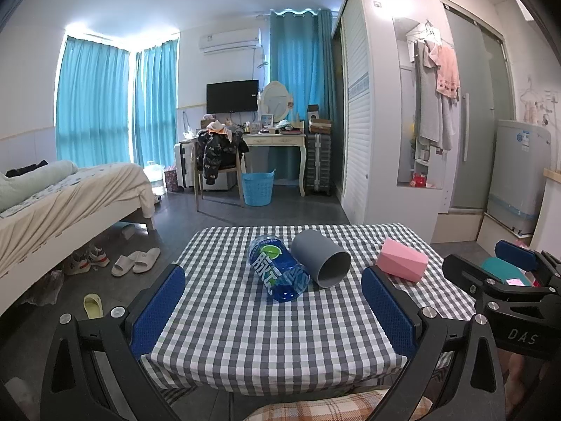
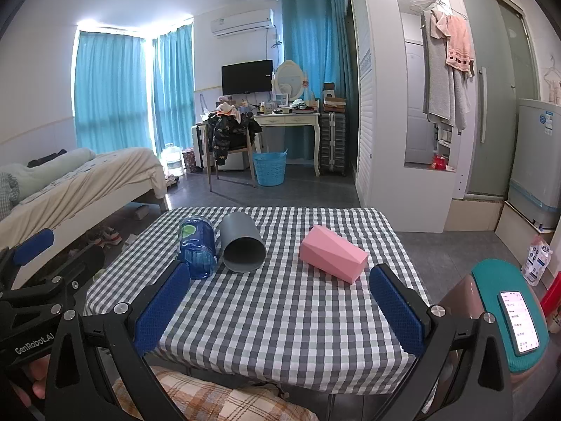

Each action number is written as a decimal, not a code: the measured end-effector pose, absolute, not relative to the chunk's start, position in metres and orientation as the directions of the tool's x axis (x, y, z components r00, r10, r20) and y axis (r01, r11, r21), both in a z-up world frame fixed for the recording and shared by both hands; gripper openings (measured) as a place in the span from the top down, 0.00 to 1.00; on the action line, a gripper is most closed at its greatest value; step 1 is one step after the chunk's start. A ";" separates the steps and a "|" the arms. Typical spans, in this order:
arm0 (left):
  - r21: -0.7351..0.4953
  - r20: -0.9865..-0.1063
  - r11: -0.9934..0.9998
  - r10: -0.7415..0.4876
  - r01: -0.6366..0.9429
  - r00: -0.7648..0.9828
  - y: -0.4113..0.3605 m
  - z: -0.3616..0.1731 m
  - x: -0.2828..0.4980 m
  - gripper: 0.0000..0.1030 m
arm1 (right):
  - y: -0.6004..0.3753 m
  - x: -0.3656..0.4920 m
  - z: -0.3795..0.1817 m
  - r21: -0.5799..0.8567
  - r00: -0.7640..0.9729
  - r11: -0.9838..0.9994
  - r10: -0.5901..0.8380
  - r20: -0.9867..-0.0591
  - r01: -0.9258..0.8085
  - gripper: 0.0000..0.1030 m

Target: Flip cup upside down

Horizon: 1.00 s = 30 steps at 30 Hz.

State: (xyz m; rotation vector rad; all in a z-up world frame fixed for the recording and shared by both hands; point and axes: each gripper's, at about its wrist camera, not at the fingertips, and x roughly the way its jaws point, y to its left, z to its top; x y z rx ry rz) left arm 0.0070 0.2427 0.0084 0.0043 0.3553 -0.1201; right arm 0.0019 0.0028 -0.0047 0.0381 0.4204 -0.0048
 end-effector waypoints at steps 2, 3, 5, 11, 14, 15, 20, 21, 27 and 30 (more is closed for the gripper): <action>-0.017 -0.346 0.993 -0.116 0.118 0.931 0.243 0.008 0.007 0.00 | 0.003 0.002 -0.005 0.036 0.913 0.999 0.003 -0.408 0.012 0.00; -0.017 -0.347 0.993 -0.116 0.118 0.931 0.243 0.009 0.007 0.00 | 0.003 0.002 -0.005 0.036 0.913 0.999 0.004 -0.408 0.012 0.00; -0.017 -0.346 0.993 -0.115 0.117 0.931 0.243 0.009 0.007 0.00 | 0.003 0.002 -0.005 0.036 0.913 0.999 0.003 -0.408 0.013 0.00; -0.017 -0.346 0.993 -0.116 0.117 0.931 0.242 0.009 0.007 0.00 | 0.003 0.002 -0.005 0.036 0.913 0.999 0.003 -0.408 0.013 0.00; -0.017 -0.346 0.993 -0.116 0.117 0.931 0.243 0.009 0.007 0.00 | 0.003 0.002 -0.005 0.036 0.913 0.999 0.002 -0.408 0.013 0.00; -0.017 -0.346 0.993 -0.116 0.117 0.931 0.243 0.009 0.006 0.00 | 0.003 0.002 -0.005 0.036 0.913 0.999 0.002 -0.408 0.014 0.00; -0.017 -0.345 0.993 -0.116 0.117 0.931 0.243 0.008 0.006 0.00 | 0.003 0.002 -0.005 0.036 0.913 0.999 0.003 -0.409 0.013 0.00; -0.017 -0.346 0.993 -0.116 0.117 0.931 0.242 0.008 0.007 0.00 | 0.003 0.002 -0.005 0.035 0.913 0.999 0.003 -0.408 0.013 0.00; -0.014 -0.349 0.993 -0.114 0.116 0.930 0.241 0.009 0.007 0.00 | 0.008 0.005 -0.008 0.036 0.911 0.999 0.004 -0.412 0.012 0.00; -0.015 -0.349 0.993 -0.115 0.117 0.930 0.241 0.010 0.006 0.00 | 0.014 0.005 -0.009 0.035 0.910 0.999 0.006 -0.414 0.010 0.00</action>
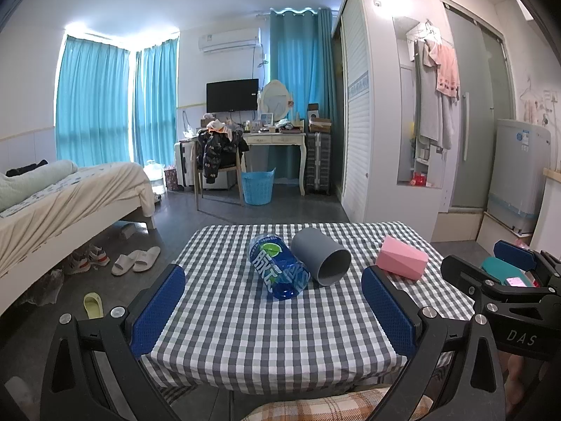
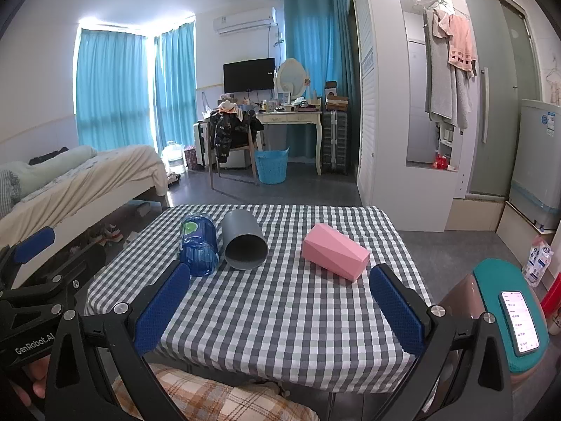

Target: Flip cup upside down

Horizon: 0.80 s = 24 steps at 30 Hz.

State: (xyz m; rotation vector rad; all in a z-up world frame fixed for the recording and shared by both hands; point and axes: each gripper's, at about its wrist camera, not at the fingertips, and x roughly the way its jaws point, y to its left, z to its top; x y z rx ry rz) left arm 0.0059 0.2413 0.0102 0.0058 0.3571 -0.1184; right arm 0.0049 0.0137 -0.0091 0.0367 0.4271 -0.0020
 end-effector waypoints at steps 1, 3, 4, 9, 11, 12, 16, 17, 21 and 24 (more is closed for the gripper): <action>-0.015 -0.350 0.993 -0.115 0.117 0.930 0.241 0.010 0.006 0.00 | 0.014 0.005 -0.010 0.035 0.910 0.999 0.007 -0.415 0.008 0.00; -0.015 -0.349 0.993 -0.115 0.117 0.930 0.241 0.010 0.006 0.00 | 0.014 0.006 -0.011 0.035 0.909 0.999 0.008 -0.416 0.007 0.00; -0.014 -0.349 0.993 -0.114 0.117 0.930 0.241 0.010 0.006 0.00 | 0.014 0.006 -0.011 0.035 0.909 0.999 0.008 -0.416 0.008 0.00; -0.016 -0.351 0.993 -0.116 0.118 0.929 0.241 0.009 0.006 0.00 | 0.014 0.007 -0.014 0.035 0.908 0.999 0.010 -0.420 0.005 0.00; -0.015 -0.350 0.993 -0.115 0.118 0.930 0.241 0.009 0.007 0.00 | 0.011 0.007 -0.014 0.035 0.907 0.999 0.011 -0.421 0.004 0.00; -0.015 -0.350 0.993 -0.114 0.117 0.930 0.241 0.009 0.007 0.00 | 0.011 0.007 -0.013 0.034 0.907 0.999 0.011 -0.420 0.004 0.00; -0.016 -0.352 0.994 -0.106 0.108 0.930 0.243 0.007 0.009 0.00 | 0.006 0.009 -0.013 0.015 0.907 1.000 0.009 -0.421 -0.003 0.00; -0.018 -0.354 0.994 -0.104 0.105 0.929 0.243 0.006 0.010 0.00 | 0.003 0.010 -0.012 0.006 0.907 1.000 0.007 -0.422 -0.005 0.00; -0.020 -0.371 0.996 -0.091 0.090 0.924 0.244 0.001 0.025 0.00 | -0.009 0.019 -0.009 -0.057 0.907 0.998 -0.003 -0.421 -0.023 0.00; -0.023 -0.397 0.997 -0.071 0.068 0.915 0.243 -0.006 0.040 0.00 | -0.026 0.034 -0.010 -0.109 0.902 0.994 -0.026 -0.431 -0.023 0.00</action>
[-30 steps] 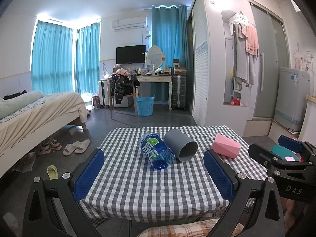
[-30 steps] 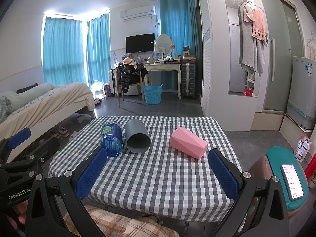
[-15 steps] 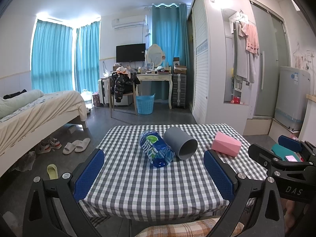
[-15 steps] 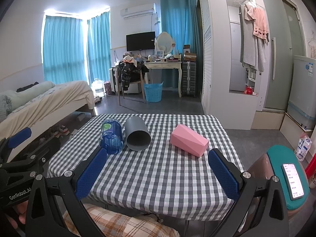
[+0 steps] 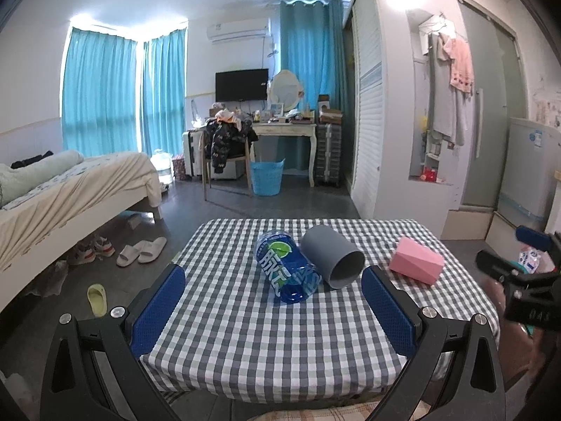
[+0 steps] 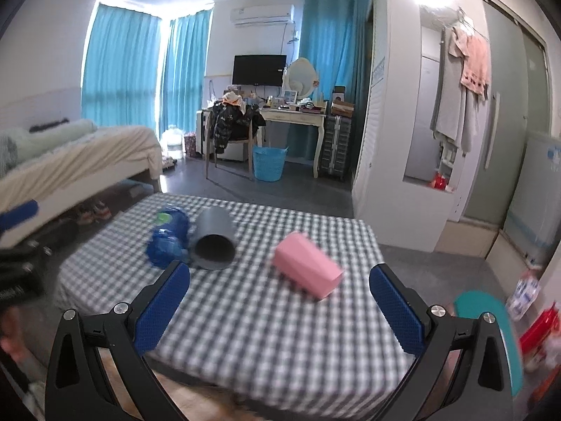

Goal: Flip cup upside down
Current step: 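Reach the right tool to the pink hexagonal cup and close on it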

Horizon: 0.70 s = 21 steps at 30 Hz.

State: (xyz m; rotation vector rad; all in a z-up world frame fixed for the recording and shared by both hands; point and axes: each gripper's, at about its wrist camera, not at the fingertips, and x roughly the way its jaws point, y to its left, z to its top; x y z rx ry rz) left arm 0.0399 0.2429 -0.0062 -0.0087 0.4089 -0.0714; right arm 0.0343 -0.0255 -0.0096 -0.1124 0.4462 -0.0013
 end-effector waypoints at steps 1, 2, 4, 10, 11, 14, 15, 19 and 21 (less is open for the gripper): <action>-0.024 -0.407 0.998 -0.067 0.062 0.911 0.242 -0.008 0.045 0.00 | -0.032 0.043 -0.009 -0.128 0.896 0.992 -0.042 -0.442 -0.016 0.00; -0.025 -0.415 0.998 -0.063 0.058 0.907 0.241 -0.009 0.050 0.00 | -0.037 0.050 -0.010 -0.141 0.891 0.990 -0.051 -0.451 -0.015 0.00; -0.021 -0.435 0.998 -0.055 0.051 0.899 0.237 -0.014 0.061 0.00 | -0.049 0.067 -0.014 -0.161 0.878 0.987 -0.054 -0.475 -0.026 0.00; 0.006 -0.487 0.999 -0.037 0.046 0.873 0.225 -0.031 0.089 0.00 | -0.071 0.128 -0.037 -0.202 0.820 0.971 -0.009 -0.572 -0.131 0.00; 0.008 -0.497 0.999 -0.035 0.045 0.867 0.223 -0.035 0.095 0.00 | -0.073 0.139 -0.042 -0.211 0.805 0.965 -0.002 -0.593 -0.154 0.00; 0.017 -0.518 0.999 -0.026 0.041 0.855 0.220 -0.042 0.108 0.00 | -0.073 0.168 -0.061 -0.220 0.761 0.954 0.012 -0.649 -0.202 0.00; 0.018 -0.522 0.999 -0.025 0.040 0.852 0.219 -0.043 0.111 0.00 | -0.074 0.179 -0.068 -0.213 0.743 0.952 0.022 -0.669 -0.220 0.00; 0.023 -0.544 0.999 -0.022 0.042 0.839 0.217 -0.052 0.123 0.00 | -0.076 0.210 -0.091 -0.218 0.700 0.946 0.014 -0.714 -0.241 0.00; 0.028 -0.555 0.999 -0.016 0.038 0.832 0.218 -0.055 0.129 0.00 | -0.078 0.221 -0.099 -0.220 0.690 0.945 0.007 -0.724 -0.240 0.00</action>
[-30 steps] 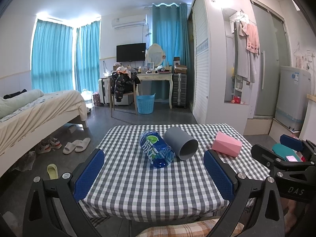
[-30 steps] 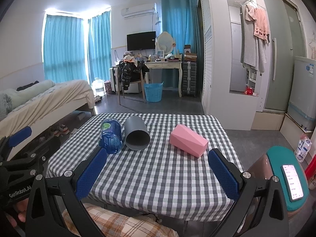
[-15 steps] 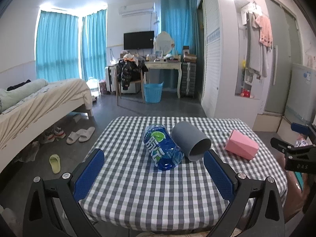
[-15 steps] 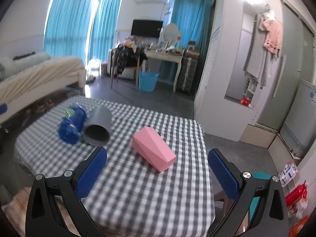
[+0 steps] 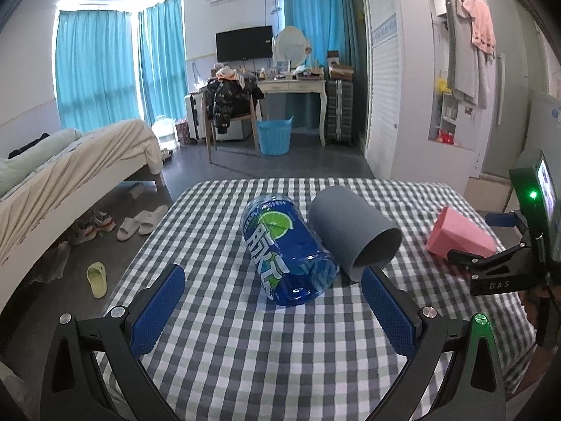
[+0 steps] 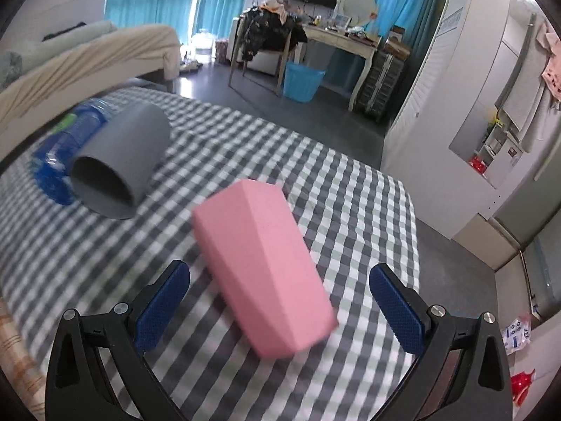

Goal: Flip cup upside down
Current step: 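Reach the right tool to the pink hexagonal cup and close on it, then lift the pink cup with the right tool and carry it toward the left tool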

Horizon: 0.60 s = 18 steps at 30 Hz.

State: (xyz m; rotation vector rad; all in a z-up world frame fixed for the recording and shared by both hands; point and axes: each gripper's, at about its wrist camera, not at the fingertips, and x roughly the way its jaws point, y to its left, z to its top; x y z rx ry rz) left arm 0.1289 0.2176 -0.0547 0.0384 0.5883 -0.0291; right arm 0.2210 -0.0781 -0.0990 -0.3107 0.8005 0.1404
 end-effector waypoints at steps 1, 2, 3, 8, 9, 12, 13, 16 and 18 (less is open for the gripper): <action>0.027 -0.560 0.999 -0.017 0.039 0.828 0.219 -0.057 0.132 0.00 | -0.079 0.225 -0.101 -0.214 0.686 0.945 0.014 -0.728 -0.246 0.01; 0.026 -0.562 0.999 -0.017 0.039 0.827 0.218 -0.057 0.133 0.00 | -0.079 0.227 -0.104 -0.206 0.684 0.946 0.023 -0.729 -0.252 0.01; 0.023 -0.565 0.999 -0.020 0.040 0.825 0.219 -0.058 0.136 0.00 | -0.077 0.229 -0.106 -0.203 0.683 0.946 0.027 -0.730 -0.254 0.04; 0.008 -0.569 0.998 -0.044 0.059 0.821 0.218 -0.059 0.138 0.00 | -0.069 0.240 -0.110 -0.183 0.646 0.947 0.032 -0.763 -0.263 0.26; 0.003 -0.568 0.998 -0.049 0.061 0.821 0.219 -0.059 0.138 0.00 | -0.068 0.240 -0.110 -0.183 0.640 0.948 0.027 -0.768 -0.260 0.27; -0.021 -0.565 0.998 -0.063 0.062 0.823 0.226 -0.058 0.135 0.00 | -0.062 0.236 -0.109 -0.210 0.631 0.949 -0.014 -0.776 -0.236 0.30; -0.033 -0.563 0.998 -0.069 0.061 0.824 0.231 -0.057 0.134 0.00 | -0.060 0.236 -0.109 -0.211 0.626 0.951 -0.023 -0.779 -0.228 0.31; -0.052 -0.551 0.997 -0.071 0.050 0.831 0.243 -0.053 0.129 0.00 | -0.057 0.226 -0.104 -0.175 0.602 0.965 -0.025 -0.798 -0.193 0.32; -0.073 -0.543 0.996 -0.080 0.048 0.836 0.251 -0.049 0.125 0.00 | -0.051 0.218 -0.102 -0.163 0.586 0.971 -0.030 -0.810 -0.175 0.32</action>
